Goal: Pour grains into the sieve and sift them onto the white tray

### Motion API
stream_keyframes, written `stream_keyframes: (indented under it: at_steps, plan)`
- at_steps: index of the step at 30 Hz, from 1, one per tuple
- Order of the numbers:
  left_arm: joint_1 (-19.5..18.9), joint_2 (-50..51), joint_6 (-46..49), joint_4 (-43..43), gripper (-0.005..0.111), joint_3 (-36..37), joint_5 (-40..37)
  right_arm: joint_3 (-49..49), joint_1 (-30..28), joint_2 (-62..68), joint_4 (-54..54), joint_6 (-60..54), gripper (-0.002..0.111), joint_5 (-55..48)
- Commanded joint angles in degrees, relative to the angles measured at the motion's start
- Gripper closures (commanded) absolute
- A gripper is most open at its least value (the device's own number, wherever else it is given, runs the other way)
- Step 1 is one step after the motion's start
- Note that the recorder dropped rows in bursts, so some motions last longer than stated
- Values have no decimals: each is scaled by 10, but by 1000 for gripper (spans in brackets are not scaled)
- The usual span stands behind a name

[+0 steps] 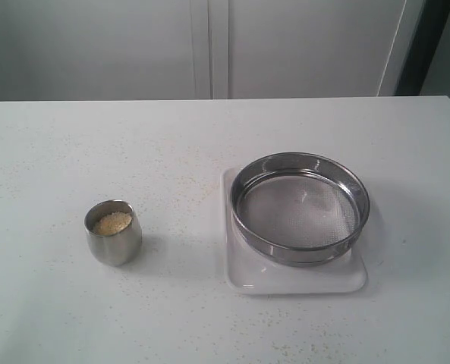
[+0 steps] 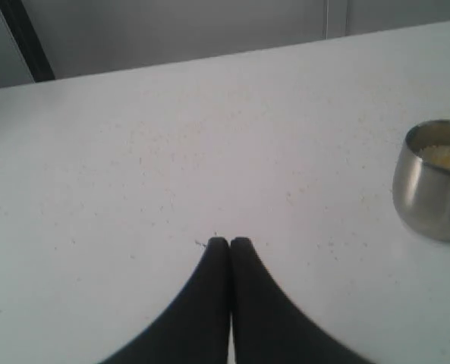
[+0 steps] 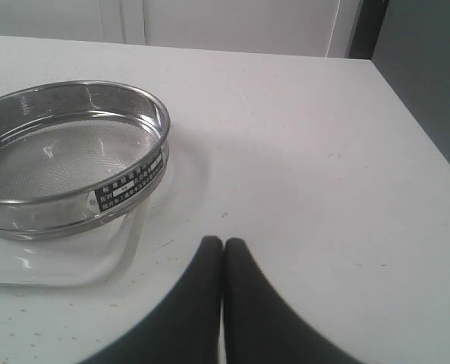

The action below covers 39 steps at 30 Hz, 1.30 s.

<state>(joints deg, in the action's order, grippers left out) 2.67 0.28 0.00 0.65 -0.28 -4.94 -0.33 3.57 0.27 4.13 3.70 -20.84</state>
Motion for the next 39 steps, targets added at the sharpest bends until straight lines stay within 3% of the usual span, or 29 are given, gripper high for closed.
stream_keyframes:
  at_steps: [1,23,39]
  plan:
    - [-2,-3,0,-2,107,3,57,3,0,-3,4,0,108,9]
    - [-2,-3,0,-2,107,3,87,3,0,-3,2,0,108,9]
    - [-2,-3,0,-2,107,3,161,3,0,-3,2,0,108,9]
